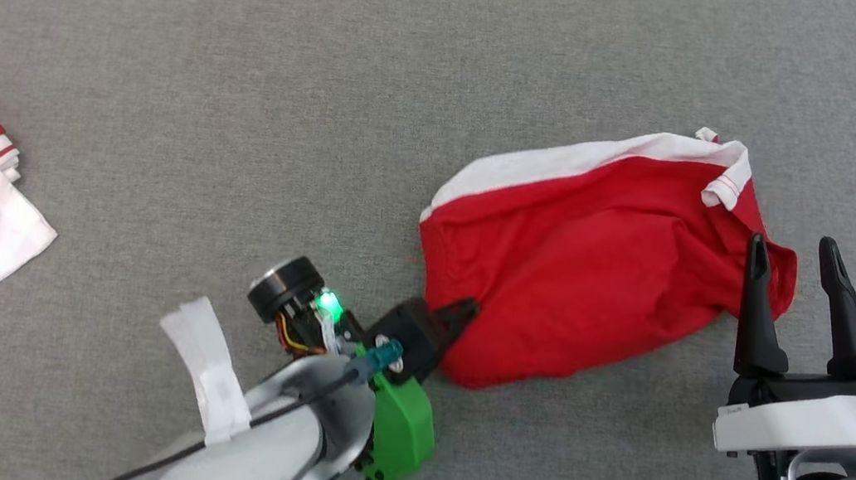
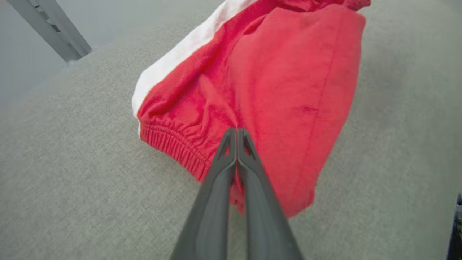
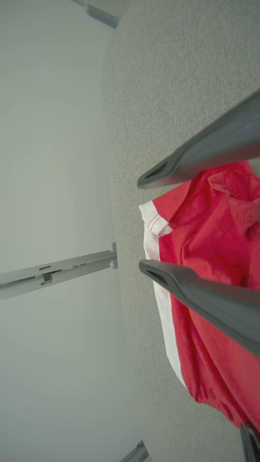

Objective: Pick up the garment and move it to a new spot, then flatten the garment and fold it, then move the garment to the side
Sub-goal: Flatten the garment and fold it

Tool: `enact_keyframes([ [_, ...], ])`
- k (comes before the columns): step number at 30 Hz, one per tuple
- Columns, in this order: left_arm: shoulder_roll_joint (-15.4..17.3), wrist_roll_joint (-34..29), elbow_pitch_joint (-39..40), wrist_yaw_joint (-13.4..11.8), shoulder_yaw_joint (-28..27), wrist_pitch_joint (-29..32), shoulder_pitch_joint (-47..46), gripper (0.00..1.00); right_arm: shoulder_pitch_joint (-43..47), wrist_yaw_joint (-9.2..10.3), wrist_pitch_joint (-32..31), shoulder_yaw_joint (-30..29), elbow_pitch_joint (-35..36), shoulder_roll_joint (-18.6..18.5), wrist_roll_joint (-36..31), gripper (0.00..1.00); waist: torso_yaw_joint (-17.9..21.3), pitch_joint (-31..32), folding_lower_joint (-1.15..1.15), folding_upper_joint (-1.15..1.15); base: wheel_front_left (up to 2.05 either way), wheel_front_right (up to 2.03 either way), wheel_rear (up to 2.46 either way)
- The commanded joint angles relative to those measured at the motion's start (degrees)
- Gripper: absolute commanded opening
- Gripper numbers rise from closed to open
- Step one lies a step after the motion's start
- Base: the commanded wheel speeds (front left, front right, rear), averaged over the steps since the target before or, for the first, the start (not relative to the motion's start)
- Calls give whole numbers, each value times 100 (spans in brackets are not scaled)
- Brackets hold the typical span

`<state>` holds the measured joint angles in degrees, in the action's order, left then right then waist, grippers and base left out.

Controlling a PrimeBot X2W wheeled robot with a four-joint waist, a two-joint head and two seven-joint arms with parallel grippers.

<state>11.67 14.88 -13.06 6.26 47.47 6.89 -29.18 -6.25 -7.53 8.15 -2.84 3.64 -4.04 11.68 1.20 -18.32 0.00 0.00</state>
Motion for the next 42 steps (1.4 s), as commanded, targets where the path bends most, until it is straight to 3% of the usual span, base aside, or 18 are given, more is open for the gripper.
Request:
enact_keyframes([
  [1, 112, 5, 167, 33, 127, 117, 160, 0, 34, 8, -9, -15, -2, 10, 26, 100, -96, 86, 0, 0, 0, 0, 0],
  [7, 619, 282, 688, 97, 731, 872, 787, 0, 91, 8, -31, 5, -22, 26, 37, 100, -209, 226, 0, 0, 0, 0, 0],
  [12, 857, 460, 934, -5, 730, 990, 1056, 0, 137, 8, -68, -41, 29, 29, 10, 100, -299, 307, 0, 0, 0, 0, 0],
  [13, 848, 439, 967, -46, 707, 915, 1071, 11, 148, 8, -73, -54, 41, 29, 3, 100, -316, 320, 0, 0, 0, 0, 0],
  [14, 801, 458, 1010, -104, 660, 758, 1116, 89, 162, 8, -89, -62, 55, 30, -8, 100, -331, 333, 0, 0, 0, 0, 0],
  [15, 750, 462, 1056, -164, 608, 581, 1127, 100, 174, 8, -91, -67, 71, 31, -19, 100, -341, 344, 0, 0, 0, 0, 0],
  [20, 508, 630, 1220, -551, 74, -550, 1234, 100, 250, 8, -156, -104, 172, -5, -90, 100, -371, 450, 0, 0, 0, 0, 0],
  [24, 382, 845, 1237, -1029, -599, -1341, 1291, 100, 313, 8, -228, -107, 246, -32, -149, 100, -375, 554, 0, 0, 0, 0, 0],
  [30, 412, 1172, 1044, -1682, -1653, -1986, 1419, 100, 438, 8, -342, -62, 345, -65, -216, 100, -382, 716, 0, 0, 0, 0, 0],
  [36, 548, 1286, 891, -1921, -2323, -2172, 1683, 100, 545, 8, -442, 7, 389, -111, -236, 100, -366, 846, 0, 0, 0, 0, 0],
  [42, 688, 1191, 816, -1830, -2625, -2206, 1926, 100, 619, 8, -508, 33, 419, -133, -233, 100, -386, 932, 0, 0, 0, 0, 0],
])
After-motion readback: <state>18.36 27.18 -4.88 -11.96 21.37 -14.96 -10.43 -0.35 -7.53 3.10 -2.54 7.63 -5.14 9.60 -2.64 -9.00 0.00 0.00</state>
